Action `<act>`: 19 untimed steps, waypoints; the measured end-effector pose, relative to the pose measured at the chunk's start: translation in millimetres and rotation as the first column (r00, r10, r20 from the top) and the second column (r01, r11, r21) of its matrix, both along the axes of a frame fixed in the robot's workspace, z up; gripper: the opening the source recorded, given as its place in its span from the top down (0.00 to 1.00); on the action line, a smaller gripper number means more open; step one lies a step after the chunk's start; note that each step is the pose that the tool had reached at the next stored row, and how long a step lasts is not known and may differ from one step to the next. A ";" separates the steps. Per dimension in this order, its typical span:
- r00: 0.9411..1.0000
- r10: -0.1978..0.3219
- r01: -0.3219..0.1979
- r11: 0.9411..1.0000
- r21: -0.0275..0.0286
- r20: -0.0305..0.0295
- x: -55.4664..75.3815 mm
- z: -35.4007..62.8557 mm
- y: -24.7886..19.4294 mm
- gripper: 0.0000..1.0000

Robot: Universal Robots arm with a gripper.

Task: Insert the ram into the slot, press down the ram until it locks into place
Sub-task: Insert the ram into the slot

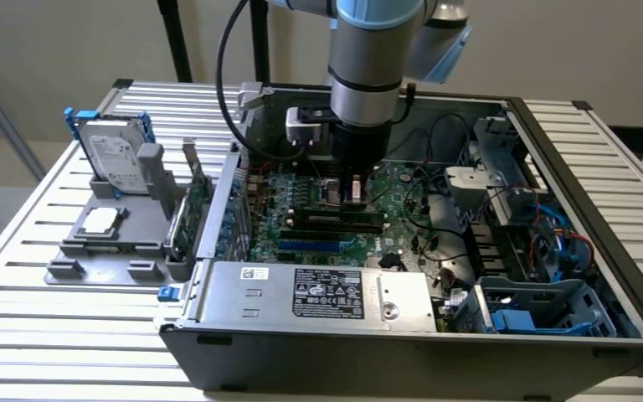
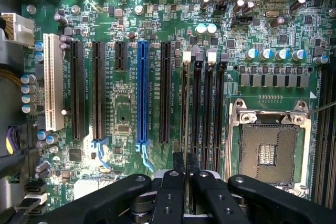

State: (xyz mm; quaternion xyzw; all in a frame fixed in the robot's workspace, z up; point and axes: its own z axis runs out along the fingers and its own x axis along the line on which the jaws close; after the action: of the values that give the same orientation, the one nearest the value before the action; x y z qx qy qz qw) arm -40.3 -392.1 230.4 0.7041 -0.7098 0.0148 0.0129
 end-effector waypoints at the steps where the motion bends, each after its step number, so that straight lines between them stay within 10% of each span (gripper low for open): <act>1: 1.000 -0.001 0.001 1.000 0.000 0.001 -0.4 -0.1 0.0 0.87; 19: 1.000 -0.011 0.011 1.000 0.002 0.013 -3.0 -2.7 0.0 0.87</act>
State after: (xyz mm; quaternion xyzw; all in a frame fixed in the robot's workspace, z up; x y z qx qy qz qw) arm -43.3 -392.0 227.7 0.7003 -0.7136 0.0186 0.0075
